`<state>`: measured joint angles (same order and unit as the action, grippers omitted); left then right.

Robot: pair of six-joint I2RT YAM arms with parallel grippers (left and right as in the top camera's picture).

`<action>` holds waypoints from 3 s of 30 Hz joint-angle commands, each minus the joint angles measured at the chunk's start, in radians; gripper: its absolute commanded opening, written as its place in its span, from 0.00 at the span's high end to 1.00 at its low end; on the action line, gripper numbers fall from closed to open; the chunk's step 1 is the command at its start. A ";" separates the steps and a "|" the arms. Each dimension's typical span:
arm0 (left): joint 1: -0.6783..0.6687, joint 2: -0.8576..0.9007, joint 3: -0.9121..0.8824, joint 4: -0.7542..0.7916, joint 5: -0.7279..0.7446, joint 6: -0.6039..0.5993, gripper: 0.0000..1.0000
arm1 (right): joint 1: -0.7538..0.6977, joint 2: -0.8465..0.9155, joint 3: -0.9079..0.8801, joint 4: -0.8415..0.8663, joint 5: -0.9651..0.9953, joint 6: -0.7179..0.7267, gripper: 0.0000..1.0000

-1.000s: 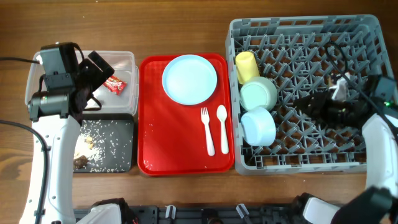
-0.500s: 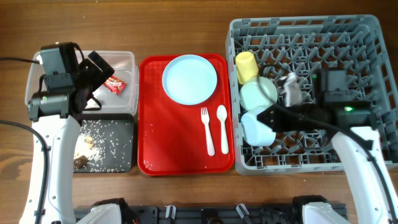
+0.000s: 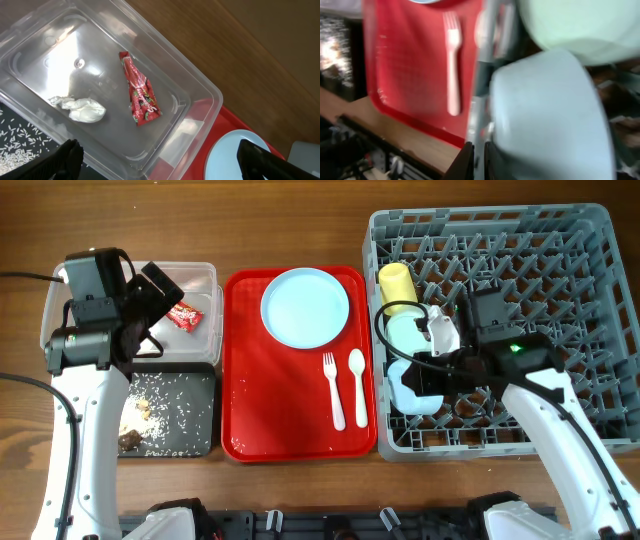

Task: Sort waste into correct bins and load items into the dishwasher rack
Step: 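Move the right gripper back over the red tray toward the fork, then grasp the white fork with the right gripper, then carry the fork to the rack and drop it in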

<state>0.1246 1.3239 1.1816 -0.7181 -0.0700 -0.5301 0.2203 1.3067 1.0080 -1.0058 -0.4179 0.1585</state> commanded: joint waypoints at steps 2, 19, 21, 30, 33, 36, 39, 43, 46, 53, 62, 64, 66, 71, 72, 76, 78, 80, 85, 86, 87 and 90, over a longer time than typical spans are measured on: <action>0.003 0.000 0.010 0.002 0.001 -0.009 0.00 | 0.005 0.036 -0.009 -0.009 0.216 0.070 0.86; 0.003 0.000 0.010 0.002 0.001 -0.009 0.00 | 0.111 0.035 0.158 -0.016 0.188 0.055 0.79; 0.003 0.000 0.010 0.002 0.001 -0.009 0.00 | 0.180 0.036 0.158 0.008 0.199 0.069 0.79; 0.003 0.000 0.010 0.002 0.001 -0.009 0.00 | 0.557 0.106 0.157 0.077 0.549 0.235 0.79; 0.003 0.000 0.010 0.002 0.001 -0.009 0.00 | 0.630 0.179 0.157 0.097 0.569 0.238 0.75; 0.003 0.000 0.010 0.002 0.001 -0.009 0.00 | 0.659 0.274 0.157 0.127 0.575 0.242 0.71; 0.003 0.000 0.010 0.002 0.001 -0.009 0.00 | 0.659 0.364 0.157 0.163 0.611 0.253 0.70; 0.003 0.000 0.010 0.002 0.001 -0.009 0.00 | 0.653 0.436 0.157 0.224 0.617 0.252 0.65; 0.003 0.000 0.010 0.002 0.001 -0.009 0.00 | 0.653 0.470 0.157 0.246 0.617 0.242 0.56; 0.003 0.000 0.010 0.002 0.001 -0.009 0.00 | 0.647 0.500 0.156 0.272 0.628 0.228 0.48; 0.003 0.000 0.010 0.002 0.001 -0.009 0.00 | 0.646 0.612 0.156 0.331 0.628 0.234 0.56; 0.003 0.000 0.010 0.002 0.001 -0.009 0.00 | 0.646 0.631 0.156 0.336 0.628 0.234 0.56; 0.003 0.000 0.010 0.002 0.001 -0.009 0.00 | 0.644 0.633 0.156 0.336 0.628 0.234 0.57; 0.003 0.000 0.010 0.002 0.001 -0.009 0.00 | 0.643 0.633 0.156 0.333 0.628 0.225 0.70; 0.003 0.000 0.010 0.002 0.001 -0.009 0.00 | 0.643 0.633 0.156 0.332 0.628 0.224 0.72; 0.003 0.000 0.010 0.002 0.001 -0.009 0.00 | 0.643 0.633 0.156 0.325 0.628 0.211 0.78; 0.003 0.000 0.010 0.002 0.001 -0.009 0.00 | 0.643 0.633 0.156 0.324 0.628 0.211 0.81; 0.003 0.000 0.010 0.002 0.001 -0.009 0.00 | 0.643 0.633 0.156 0.325 0.628 0.210 0.83; 0.003 0.000 0.010 0.002 0.001 -0.009 0.00 | 0.640 0.631 0.172 0.320 0.628 0.210 0.96; 0.003 0.000 0.010 0.002 0.001 -0.009 0.00 | 0.637 0.629 0.182 0.314 0.628 0.209 0.96; 0.003 0.000 0.010 0.002 0.001 -0.009 0.00 | 0.633 0.627 0.195 0.306 0.628 0.210 0.96; 0.003 0.000 0.010 0.002 0.001 -0.009 0.00 | 0.621 0.615 0.240 0.274 0.628 0.208 0.96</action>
<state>0.1246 1.3239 1.1816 -0.7185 -0.0700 -0.5301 0.8597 1.9099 1.1851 -0.7105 0.1925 0.3695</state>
